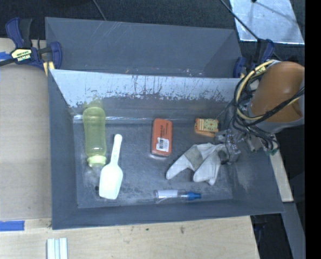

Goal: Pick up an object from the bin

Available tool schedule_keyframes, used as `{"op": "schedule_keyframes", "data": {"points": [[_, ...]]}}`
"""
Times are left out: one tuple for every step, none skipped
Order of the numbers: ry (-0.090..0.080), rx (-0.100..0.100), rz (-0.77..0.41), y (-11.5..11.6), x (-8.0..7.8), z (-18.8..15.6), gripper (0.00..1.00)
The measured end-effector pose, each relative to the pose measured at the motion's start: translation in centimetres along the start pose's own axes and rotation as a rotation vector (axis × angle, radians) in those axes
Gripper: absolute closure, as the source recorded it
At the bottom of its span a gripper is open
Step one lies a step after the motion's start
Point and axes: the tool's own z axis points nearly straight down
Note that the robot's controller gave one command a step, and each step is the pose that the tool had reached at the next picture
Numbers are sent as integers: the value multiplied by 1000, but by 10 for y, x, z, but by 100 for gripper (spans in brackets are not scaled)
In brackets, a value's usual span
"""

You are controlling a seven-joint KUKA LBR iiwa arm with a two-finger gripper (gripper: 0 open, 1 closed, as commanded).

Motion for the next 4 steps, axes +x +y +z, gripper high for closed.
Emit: {"op": "schedule_keyframes", "data": {"points": [[8, -2, 0, 1, 2, -20, 100], [3, 2, 0, -1, 0, -36, 100], [2, 2, 0, -1, 0, -49, 100], [1, 3, 1, -1, -1, -58, 100]]}}
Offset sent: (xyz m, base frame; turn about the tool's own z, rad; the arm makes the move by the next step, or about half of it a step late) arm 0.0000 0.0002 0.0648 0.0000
